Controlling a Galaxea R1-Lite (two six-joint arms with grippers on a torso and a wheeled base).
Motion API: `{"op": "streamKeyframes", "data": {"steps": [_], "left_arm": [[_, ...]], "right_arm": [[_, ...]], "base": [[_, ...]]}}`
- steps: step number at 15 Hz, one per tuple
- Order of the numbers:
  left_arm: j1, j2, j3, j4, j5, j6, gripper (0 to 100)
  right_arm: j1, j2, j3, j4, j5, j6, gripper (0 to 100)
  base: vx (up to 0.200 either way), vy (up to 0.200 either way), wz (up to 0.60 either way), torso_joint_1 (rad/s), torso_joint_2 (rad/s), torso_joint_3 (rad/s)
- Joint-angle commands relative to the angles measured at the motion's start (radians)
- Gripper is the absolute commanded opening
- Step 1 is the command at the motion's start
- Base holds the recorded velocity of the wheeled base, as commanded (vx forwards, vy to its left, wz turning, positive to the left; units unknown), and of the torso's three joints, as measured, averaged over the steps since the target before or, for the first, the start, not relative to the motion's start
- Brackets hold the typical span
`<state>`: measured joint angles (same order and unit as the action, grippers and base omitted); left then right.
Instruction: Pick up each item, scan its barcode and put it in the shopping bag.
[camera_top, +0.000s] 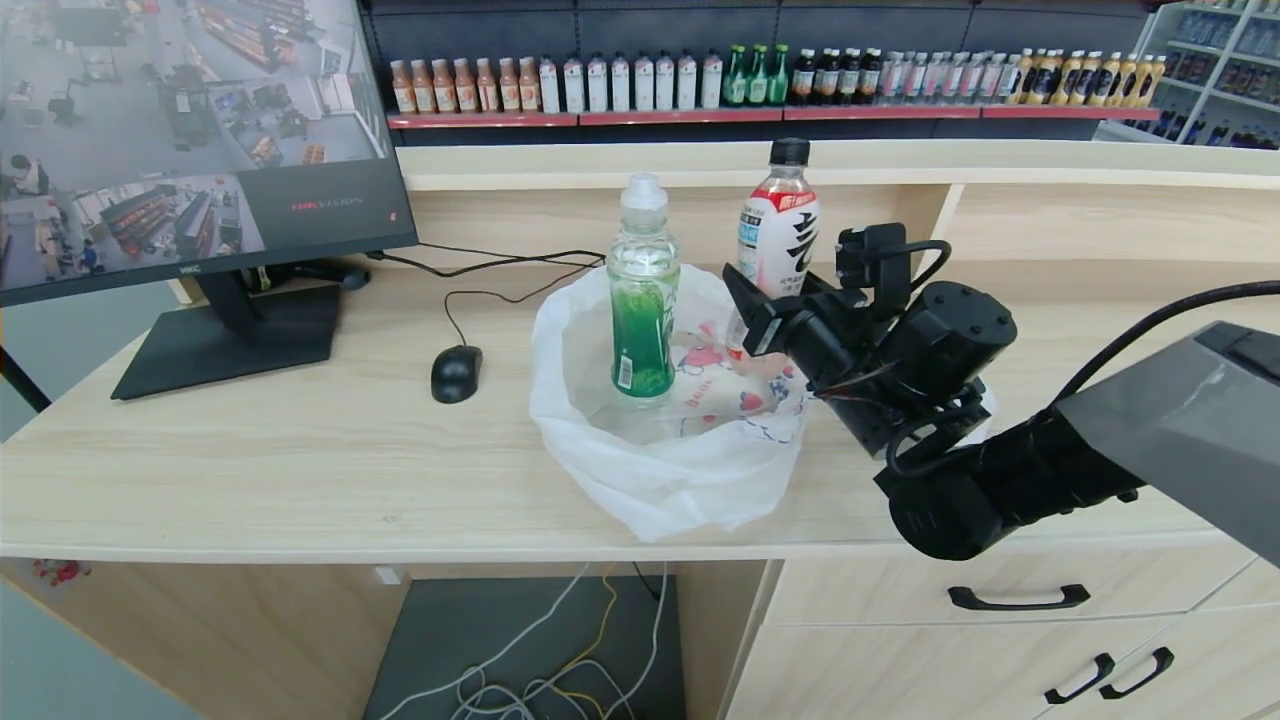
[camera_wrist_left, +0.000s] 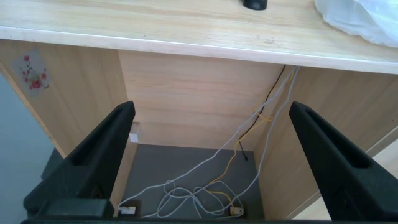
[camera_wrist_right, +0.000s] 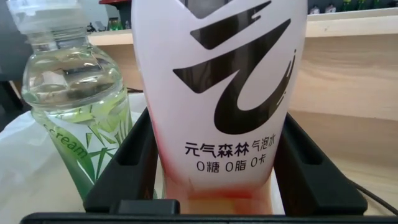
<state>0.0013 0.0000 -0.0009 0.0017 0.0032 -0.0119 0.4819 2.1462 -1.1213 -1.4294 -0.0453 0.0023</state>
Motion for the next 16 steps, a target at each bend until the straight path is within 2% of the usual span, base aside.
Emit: {"op": "streamKeyframes", "data": {"steps": [1,8,16], "left_arm": [[0.000,0.000,-0.001,0.000,0.001,0.000,100],[0.000,0.000,0.001,0.000,0.000,0.000,100],[0.000,0.000,0.001,0.000,0.001,0.000,100]], "right_arm": [[-0.006,0.015,0.000,-0.002,0.001,0.002,0],[-0.025,0.066,-0.084,0.004,0.004,0.015,0],[-0.032,0.081,-0.089,0.001,0.005,0.016,0]], "base": [[0.000,0.000,0.00,0.000,0.00,0.000],[0.000,0.000,0.00,0.000,0.00,0.000],[0.000,0.000,0.00,0.000,0.00,0.000]]}}
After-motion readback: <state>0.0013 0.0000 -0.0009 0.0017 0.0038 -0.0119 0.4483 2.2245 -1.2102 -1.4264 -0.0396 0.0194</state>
